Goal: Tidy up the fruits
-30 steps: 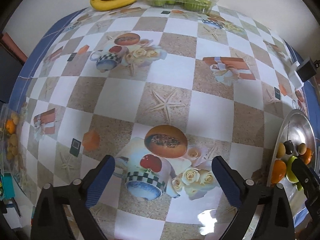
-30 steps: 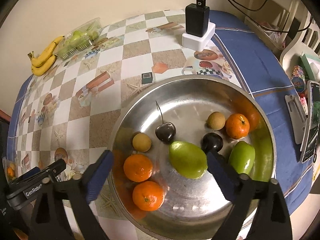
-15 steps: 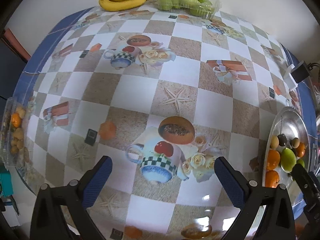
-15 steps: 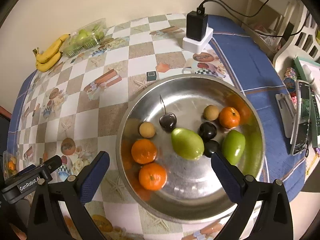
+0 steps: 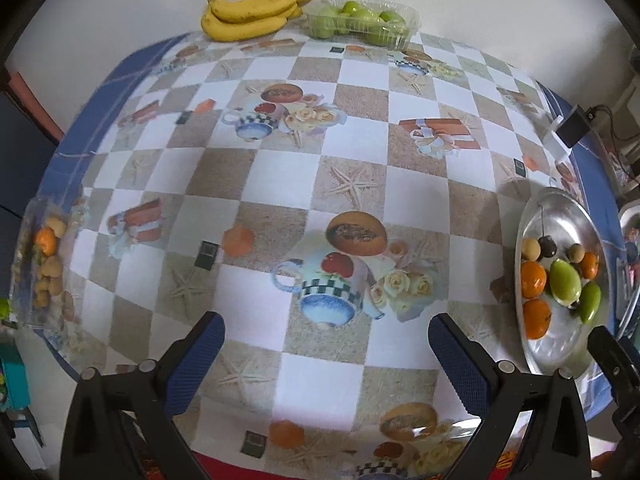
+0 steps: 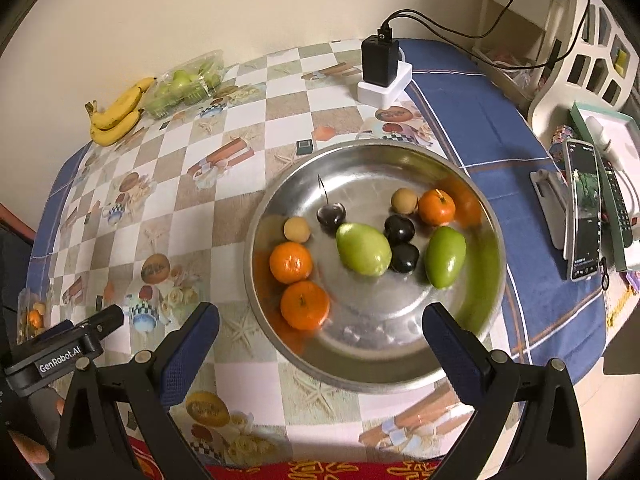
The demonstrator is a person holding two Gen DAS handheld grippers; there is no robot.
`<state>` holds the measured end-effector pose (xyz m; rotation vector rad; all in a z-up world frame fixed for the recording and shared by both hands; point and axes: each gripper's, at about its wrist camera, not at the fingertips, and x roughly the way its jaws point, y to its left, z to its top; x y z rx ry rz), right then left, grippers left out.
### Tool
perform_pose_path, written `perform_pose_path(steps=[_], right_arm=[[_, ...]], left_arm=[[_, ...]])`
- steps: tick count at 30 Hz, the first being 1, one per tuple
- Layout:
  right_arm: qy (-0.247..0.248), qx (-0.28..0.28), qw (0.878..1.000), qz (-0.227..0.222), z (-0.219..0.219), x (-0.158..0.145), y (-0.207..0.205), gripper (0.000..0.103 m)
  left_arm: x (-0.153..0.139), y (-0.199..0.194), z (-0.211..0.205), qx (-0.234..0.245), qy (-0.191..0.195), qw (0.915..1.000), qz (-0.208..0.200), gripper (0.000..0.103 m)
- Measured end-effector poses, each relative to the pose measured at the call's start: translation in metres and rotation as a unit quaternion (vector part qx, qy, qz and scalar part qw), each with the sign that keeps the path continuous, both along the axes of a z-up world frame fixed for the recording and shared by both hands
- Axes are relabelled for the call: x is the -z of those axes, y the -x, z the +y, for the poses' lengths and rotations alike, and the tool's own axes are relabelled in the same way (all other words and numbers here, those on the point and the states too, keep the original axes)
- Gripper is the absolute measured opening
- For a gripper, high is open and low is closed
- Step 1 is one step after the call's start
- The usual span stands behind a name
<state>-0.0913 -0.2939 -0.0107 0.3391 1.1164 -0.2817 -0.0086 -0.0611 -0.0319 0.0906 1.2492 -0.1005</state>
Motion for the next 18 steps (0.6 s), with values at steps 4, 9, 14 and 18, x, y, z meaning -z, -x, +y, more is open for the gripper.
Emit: perform_pose_path(steps=[4, 9, 14, 18], right_arm=[[0.004, 0.002, 1.0, -0.002, 0.003, 0.0, 0.01, 0.101], [0.011, 0.013, 1.0, -0.008, 0.005, -0.001, 0.017, 0.101], [0.019, 0.013, 1.0, -0.011, 0.007, -0.004, 0.021, 0.101], [0.027, 0.013, 0.999, -0.011, 0.009, -0.004, 0.021, 0.101]], left_arm=[[-0.004, 0.01, 0.002, 0.012, -0.023, 0.9996, -0.013, 0.103], [-0.009, 0.019, 0.004, 0.017, -0.031, 0.9991, -0.023, 0.103], [-0.012, 0.024, 0.004, 0.02, -0.024, 0.9991, -0.029, 0.103], [-0.013, 0.027, 0.002, 0.019, -0.021, 0.9988, -0.038, 0.103]])
